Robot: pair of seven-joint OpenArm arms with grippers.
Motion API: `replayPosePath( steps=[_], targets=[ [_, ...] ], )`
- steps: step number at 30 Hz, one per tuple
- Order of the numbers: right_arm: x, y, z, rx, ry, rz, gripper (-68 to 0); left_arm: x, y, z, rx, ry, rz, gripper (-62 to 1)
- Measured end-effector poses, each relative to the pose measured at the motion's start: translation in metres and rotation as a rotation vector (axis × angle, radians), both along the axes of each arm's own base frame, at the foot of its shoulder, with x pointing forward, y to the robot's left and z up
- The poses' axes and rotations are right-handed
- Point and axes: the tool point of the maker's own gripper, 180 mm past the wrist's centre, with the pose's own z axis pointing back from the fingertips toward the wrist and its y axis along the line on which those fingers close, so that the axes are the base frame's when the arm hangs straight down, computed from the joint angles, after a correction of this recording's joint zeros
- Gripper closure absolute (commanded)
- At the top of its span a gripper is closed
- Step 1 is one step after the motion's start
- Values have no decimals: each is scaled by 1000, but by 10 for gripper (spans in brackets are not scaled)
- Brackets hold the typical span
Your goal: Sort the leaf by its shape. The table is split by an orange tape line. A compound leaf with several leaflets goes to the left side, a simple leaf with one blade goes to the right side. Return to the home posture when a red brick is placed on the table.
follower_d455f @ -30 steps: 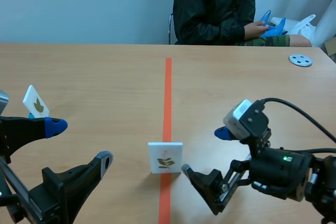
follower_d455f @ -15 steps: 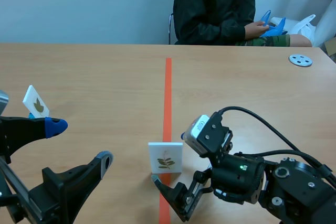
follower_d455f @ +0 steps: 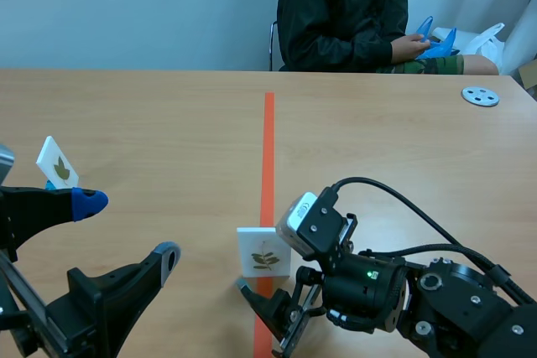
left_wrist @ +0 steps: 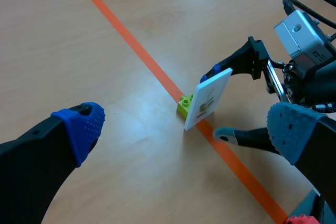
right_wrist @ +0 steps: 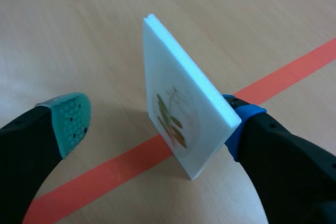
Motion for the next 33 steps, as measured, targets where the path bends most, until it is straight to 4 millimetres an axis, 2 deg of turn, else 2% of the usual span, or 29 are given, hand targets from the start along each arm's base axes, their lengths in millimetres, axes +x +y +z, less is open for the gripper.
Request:
replayPosePath(
  steps=[7,13,16,20,26,30,33],
  targets=[
    [1,4,2,10,-2,-4,-264,0,0,0,0,0,0,-623],
    [1,4,2,9,-2,-4,-235,0,0,0,0,0,0,-623],
    [1,4,2,9,-2,-4,-180,0,0,0,0,0,0,-623],
    [1,4,2,9,-2,-4,-146,0,0,0,0,0,0,-623],
    [1,4,2,9,-2,-4,-32,0,0,0,0,0,0,-623],
    [1,2,1,7,-3,-4,-15,0,0,0,0,0,0,-623],
    [9,-7,3,6,-9,-36,-15,0,0,0,0,0,0,-623]
  ],
)
